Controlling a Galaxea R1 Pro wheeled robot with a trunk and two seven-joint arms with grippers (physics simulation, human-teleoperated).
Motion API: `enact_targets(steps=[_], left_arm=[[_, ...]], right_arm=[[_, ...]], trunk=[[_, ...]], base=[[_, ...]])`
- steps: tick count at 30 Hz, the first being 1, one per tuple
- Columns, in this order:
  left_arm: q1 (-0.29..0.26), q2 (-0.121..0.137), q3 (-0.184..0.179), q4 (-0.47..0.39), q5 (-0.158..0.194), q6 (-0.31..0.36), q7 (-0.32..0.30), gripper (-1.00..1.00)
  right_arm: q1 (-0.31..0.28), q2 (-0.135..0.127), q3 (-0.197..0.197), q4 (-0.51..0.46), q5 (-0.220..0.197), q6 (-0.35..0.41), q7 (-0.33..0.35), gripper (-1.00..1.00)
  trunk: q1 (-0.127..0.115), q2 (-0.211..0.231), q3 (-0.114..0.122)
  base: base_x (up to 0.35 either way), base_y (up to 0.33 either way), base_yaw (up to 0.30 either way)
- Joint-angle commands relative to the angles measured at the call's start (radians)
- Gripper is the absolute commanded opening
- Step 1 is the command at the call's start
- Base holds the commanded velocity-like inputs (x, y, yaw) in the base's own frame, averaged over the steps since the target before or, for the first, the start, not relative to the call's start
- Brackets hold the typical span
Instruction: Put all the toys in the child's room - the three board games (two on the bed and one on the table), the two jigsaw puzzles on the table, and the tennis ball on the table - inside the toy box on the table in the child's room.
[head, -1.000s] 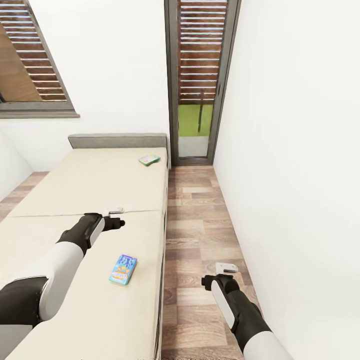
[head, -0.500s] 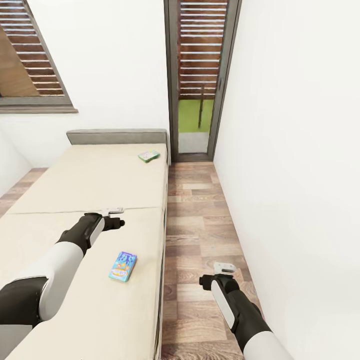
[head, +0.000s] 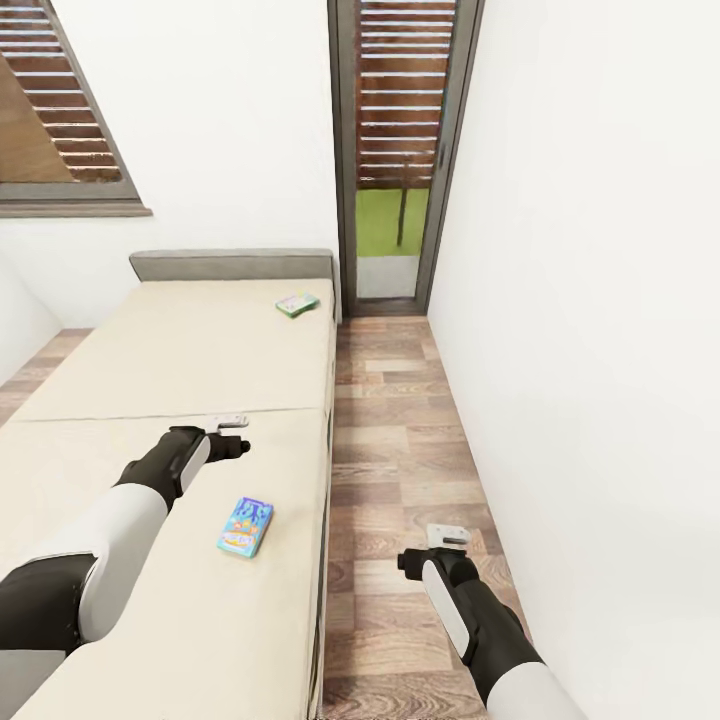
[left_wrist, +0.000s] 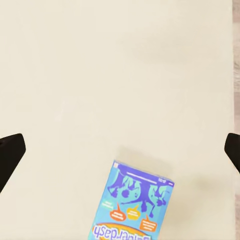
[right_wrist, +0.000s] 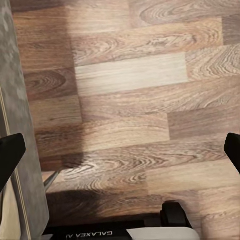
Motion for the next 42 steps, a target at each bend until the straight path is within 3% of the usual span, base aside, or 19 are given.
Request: enact_targets(steps=[1, 42], left_arm=[[0.0, -0.001, 0.006, -0.002, -0.005, 0.006, -0.004, 1.0], [0.0, -0.008, 0.0, -0.002, -0.003, 0.007, -0.006, 1.0]], right_arm=[[-0.001, 0.0, 0.002, -0.001, -0.009, 0.003, -0.009, 1.0], [-0.001, 0.0, 0.003, 0.001, -0.009, 0.002, -0.007, 1.0]], trunk=[[0.0, -0.001, -0.003], [0.0, -0.001, -0.07]], base=[[0.0, 0.0, 0.0], [0.0, 0.0, 0.0]])
